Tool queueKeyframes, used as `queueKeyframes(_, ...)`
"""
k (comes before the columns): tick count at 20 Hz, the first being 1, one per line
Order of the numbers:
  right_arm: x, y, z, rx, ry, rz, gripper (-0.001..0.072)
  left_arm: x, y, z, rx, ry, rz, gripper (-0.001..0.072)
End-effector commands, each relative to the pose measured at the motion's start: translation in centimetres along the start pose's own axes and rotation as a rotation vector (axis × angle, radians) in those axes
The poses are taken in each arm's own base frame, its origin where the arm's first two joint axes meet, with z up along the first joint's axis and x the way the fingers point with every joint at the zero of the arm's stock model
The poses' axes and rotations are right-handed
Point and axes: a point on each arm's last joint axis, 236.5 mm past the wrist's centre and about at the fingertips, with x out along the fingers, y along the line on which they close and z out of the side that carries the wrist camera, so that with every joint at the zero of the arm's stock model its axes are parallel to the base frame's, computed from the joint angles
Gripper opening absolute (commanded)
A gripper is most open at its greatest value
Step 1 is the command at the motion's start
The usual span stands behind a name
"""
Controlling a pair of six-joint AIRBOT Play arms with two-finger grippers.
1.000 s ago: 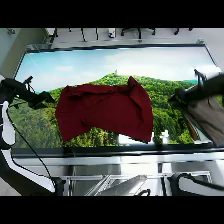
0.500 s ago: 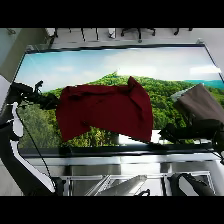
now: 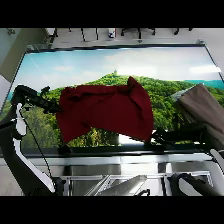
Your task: Fold the shirts.
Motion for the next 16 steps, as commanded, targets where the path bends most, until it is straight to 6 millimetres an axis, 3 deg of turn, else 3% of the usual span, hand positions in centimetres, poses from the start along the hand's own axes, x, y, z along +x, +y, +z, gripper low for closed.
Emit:
queueKeyframes(1,2.8,-0.7,1.5,0.022,-0.027,-0.034,0.0383,0.1,-0.2,-0.2,0.002,0.009,-0.007,0.0011)
queueKeyframes(4,2.9,-0.6,3.1,0.007,-0.054,-0.040,0.0342,0.0,-0.2,-0.1,0.004,0.007,-0.008,0.0011)
queueKeyframes(6,2.4,0.7,3.9,-0.019,-0.066,-0.016,0.0073,-0.3,-0.8,0.0,0.014,-0.003,-0.016,0.0012)
queueKeyframes(7,2.3,1.7,4.1,-0.048,-0.064,0.006,0.0019,-0.6,-2.1,0.3,0.036,-0.024,-0.048,0.0011)
queueKeyframes(10,0.1,6.8,6.2,-0.176,-0.113,0.084,0.0019,-3.4,-8.9,1.1,0.183,-0.124,-0.161,0.0012)
queueKeyframes(12,-5.6,13.1,8.9,-0.322,-0.254,0.163,0.0019,-7.5,-16.0,0.7,0.328,-0.245,-0.210,0.0011)
queueKeyframes(13,-10.4,17.3,9.8,-0.424,-0.358,0.213,0.0018,-10.4,-20.2,-0.2,0.418,-0.334,-0.213,0.0012)
queueKeyframes(14,-15.7,21.4,9.7,-0.542,-0.474,0.255,0.0019,-13.7,-24.1,-1.2,0.495,-0.447,-0.198,0.0011)
queueKeyframes(16,-28.6,29.3,6.8,-0.786,-0.767,0.327,0.0019,-21.8,-33.5,-5.3,0.664,-0.765,-0.147,0.0011)
